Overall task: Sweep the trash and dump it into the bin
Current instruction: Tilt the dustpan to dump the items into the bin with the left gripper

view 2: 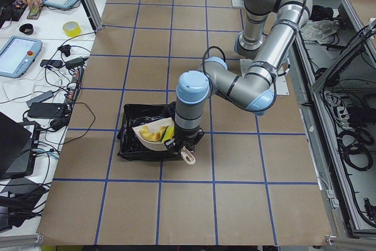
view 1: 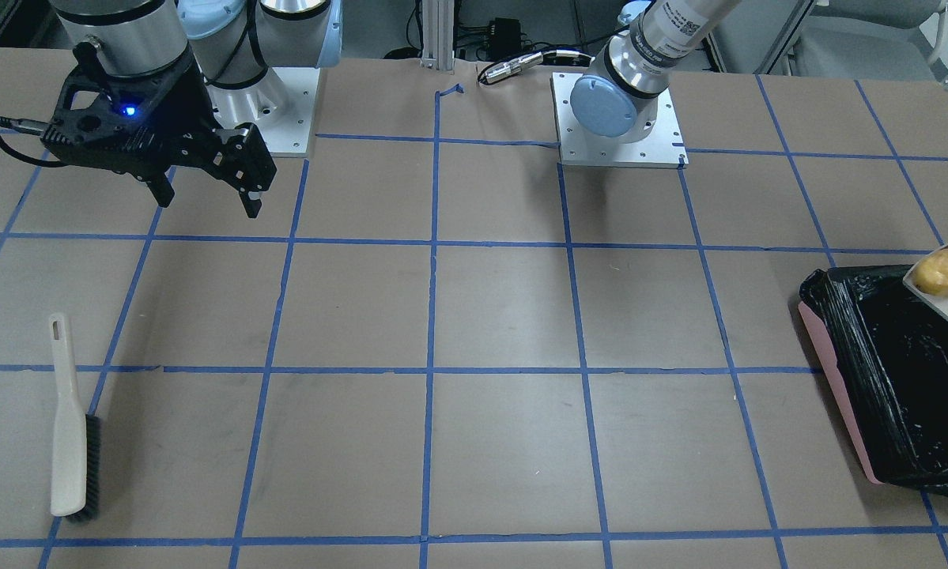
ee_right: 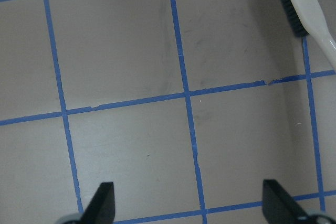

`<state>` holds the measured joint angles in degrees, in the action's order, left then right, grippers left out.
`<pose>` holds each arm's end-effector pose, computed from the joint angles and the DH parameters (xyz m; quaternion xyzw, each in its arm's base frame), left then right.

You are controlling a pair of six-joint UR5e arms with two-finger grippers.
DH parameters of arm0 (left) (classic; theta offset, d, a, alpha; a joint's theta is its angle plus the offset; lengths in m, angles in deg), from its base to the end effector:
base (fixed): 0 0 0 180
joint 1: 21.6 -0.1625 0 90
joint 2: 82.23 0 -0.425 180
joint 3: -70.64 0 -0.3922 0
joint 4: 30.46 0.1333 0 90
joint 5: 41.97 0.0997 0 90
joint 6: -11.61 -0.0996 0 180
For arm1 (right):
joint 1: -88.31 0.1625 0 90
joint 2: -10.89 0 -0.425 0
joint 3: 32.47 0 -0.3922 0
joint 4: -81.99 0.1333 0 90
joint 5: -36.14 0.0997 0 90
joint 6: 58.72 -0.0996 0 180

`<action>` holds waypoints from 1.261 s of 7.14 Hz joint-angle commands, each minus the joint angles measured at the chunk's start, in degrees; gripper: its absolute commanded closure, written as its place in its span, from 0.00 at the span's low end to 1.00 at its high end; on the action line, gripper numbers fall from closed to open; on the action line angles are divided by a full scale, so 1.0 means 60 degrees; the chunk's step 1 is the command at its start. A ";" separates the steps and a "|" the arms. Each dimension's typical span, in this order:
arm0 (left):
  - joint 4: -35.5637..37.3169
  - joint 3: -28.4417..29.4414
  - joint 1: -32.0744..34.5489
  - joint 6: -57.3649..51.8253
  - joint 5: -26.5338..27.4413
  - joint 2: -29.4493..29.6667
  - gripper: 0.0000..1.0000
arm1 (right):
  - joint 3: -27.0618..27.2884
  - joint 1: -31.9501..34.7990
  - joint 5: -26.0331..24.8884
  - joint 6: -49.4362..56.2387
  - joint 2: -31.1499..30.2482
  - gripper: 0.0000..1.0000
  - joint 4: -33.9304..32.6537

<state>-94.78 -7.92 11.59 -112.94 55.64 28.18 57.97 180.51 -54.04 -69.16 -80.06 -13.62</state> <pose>0.4862 -0.4615 0.4338 0.5422 0.8251 0.0674 0.1442 0.1519 -0.4894 0.5025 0.0718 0.9960 -0.0532 0.0043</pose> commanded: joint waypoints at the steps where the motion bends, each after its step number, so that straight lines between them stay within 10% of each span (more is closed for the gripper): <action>1: 0.1133 -0.0046 0.0488 -0.1414 0.0999 0.0332 1.00 | 0.0000 0.0000 0.0000 0.0012 -0.0003 0.00 0.0026; 8: 0.5497 -0.1478 0.2495 -0.3190 0.2921 0.0084 1.00 | 0.0000 0.0000 -0.0030 0.0070 -0.0018 0.00 0.0055; 9: 0.7665 -0.2192 0.2481 -0.4033 0.2877 0.0157 1.00 | 0.0000 0.0000 -0.0030 0.0070 -0.0018 0.00 0.0056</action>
<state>-60.19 -16.97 26.07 -132.95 72.78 28.92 57.97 180.51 -54.22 -68.80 -80.16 -13.31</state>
